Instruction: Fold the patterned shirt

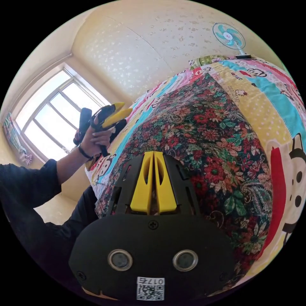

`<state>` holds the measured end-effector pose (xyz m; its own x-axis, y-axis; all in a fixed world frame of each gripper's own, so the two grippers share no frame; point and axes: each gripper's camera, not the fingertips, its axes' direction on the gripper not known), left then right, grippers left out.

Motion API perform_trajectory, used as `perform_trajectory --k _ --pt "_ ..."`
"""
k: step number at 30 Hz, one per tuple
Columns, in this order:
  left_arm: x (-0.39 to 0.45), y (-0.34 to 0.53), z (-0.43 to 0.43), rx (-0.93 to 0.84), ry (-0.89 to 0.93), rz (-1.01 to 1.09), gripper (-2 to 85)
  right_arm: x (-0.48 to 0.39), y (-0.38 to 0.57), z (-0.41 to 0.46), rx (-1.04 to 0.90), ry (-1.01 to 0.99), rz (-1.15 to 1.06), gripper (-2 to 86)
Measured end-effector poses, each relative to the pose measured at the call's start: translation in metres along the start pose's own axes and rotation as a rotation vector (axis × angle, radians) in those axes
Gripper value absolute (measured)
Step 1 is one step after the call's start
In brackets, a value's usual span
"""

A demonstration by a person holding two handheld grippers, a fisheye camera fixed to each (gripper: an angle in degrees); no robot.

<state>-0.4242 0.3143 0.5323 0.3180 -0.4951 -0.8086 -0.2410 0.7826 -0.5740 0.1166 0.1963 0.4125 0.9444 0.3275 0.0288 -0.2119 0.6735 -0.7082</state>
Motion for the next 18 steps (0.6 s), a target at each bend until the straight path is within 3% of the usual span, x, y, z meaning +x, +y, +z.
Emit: perform_trajectory --k 3,6,12,16,18 --pt "-0.046 -0.046 0.044 -0.026 -0.175 -0.059 15.9 0.012 0.002 -0.007 0.006 -0.030 0.006 0.2" --pt "-0.099 -0.060 0.093 -0.167 -0.316 -0.179 17.1 0.028 0.002 -0.015 0.015 -0.095 0.030 0.2" --pt "-0.143 -0.074 0.072 -0.130 -0.115 -0.273 13.7 0.045 0.002 -0.028 0.019 -0.139 0.043 0.2" --pt "-0.187 -0.058 0.067 -0.090 0.307 -0.562 8.5 0.053 0.003 -0.038 0.025 -0.163 0.052 0.2" --pt "-0.175 -0.046 0.055 -0.019 0.378 -0.547 6.9 0.056 0.005 -0.045 0.029 -0.170 0.052 0.2"
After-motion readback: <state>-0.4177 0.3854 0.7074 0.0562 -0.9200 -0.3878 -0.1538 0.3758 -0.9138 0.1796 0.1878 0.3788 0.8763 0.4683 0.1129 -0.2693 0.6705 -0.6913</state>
